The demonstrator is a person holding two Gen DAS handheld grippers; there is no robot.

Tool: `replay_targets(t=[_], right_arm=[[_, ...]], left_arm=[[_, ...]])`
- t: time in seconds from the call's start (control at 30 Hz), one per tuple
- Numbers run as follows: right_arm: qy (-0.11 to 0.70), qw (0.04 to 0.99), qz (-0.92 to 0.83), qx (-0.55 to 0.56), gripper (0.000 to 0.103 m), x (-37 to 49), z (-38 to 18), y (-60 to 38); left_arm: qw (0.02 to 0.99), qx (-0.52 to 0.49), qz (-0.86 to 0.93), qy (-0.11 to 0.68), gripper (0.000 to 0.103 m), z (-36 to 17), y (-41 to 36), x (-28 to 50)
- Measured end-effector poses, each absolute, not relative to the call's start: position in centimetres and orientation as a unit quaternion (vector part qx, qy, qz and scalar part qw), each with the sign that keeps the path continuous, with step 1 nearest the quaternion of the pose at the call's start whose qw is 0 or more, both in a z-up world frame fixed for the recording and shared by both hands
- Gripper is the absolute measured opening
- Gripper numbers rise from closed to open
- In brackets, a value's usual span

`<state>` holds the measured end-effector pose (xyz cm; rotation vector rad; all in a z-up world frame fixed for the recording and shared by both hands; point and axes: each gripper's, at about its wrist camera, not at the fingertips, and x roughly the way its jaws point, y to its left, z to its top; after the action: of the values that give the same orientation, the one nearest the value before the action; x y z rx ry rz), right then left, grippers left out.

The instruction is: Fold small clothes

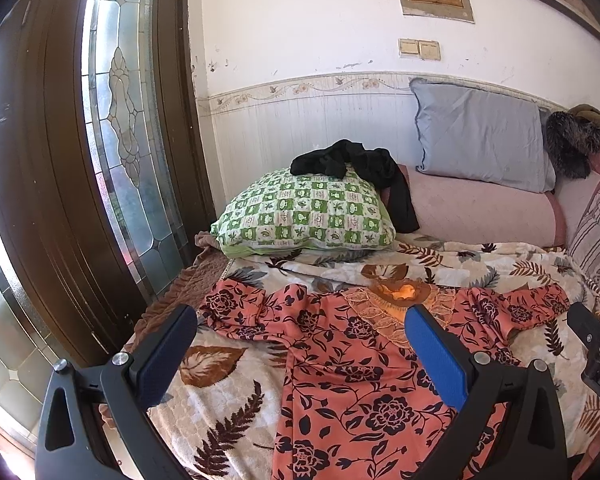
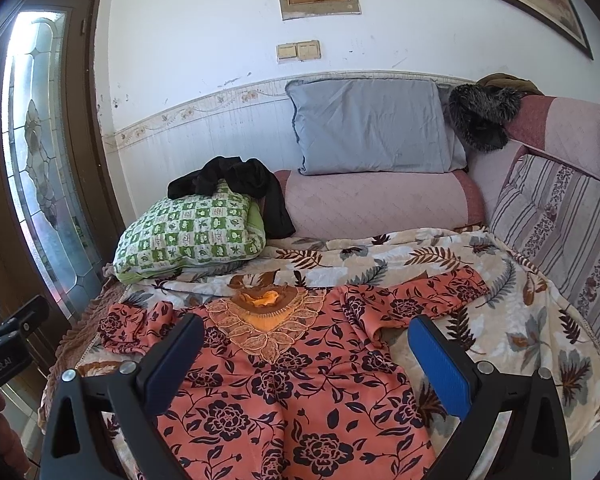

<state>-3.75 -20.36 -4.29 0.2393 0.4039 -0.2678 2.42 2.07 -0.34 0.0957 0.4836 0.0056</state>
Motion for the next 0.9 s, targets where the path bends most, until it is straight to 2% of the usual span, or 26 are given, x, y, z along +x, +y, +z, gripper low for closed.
replay_targets(t=[0.23,0.37,0.5,0.6,0.7,0.77,0.9], right_arm=[[0.212,0.962,-0.127,0.12,0.103,-0.5,-5.9,-22.3],[0.21,0.958,-0.113,0.161,0.103,2.4,-8.2,-27.3],[0.215,0.935,-0.081,0.271,0.103,6.0,-13.3,-37.9],[0.243,0.878,-0.154,0.384,0.103,7.5,-19.4,-47.7],[0.201,0.801,-0.165,0.539,0.095,7.2,-25.5,-56.2],[0.203,0.758,-0.173,0.595,0.078,7.7,-29.1,-59.8],[0.186,0.728,-0.214,0.624,0.075,8.7,-33.0,-63.8]], left_arm=[[0.965,0.061,0.008,0.255,0.103,-2.1,0.8,5.3],[0.956,0.061,0.0,0.286,0.103,-4.9,-1.2,9.8],[0.939,0.02,-0.03,0.343,0.103,-10.5,-3.6,16.0],[0.921,-0.011,-0.037,0.387,0.103,-15.5,-5.1,20.4],[0.913,-0.041,-0.03,0.405,0.103,-19.8,-5.7,23.1],[0.91,-0.052,-0.034,0.41,0.103,-22.2,-5.7,23.9],[0.895,-0.038,-0.008,0.445,0.103,-25.0,-6.1,26.2]])
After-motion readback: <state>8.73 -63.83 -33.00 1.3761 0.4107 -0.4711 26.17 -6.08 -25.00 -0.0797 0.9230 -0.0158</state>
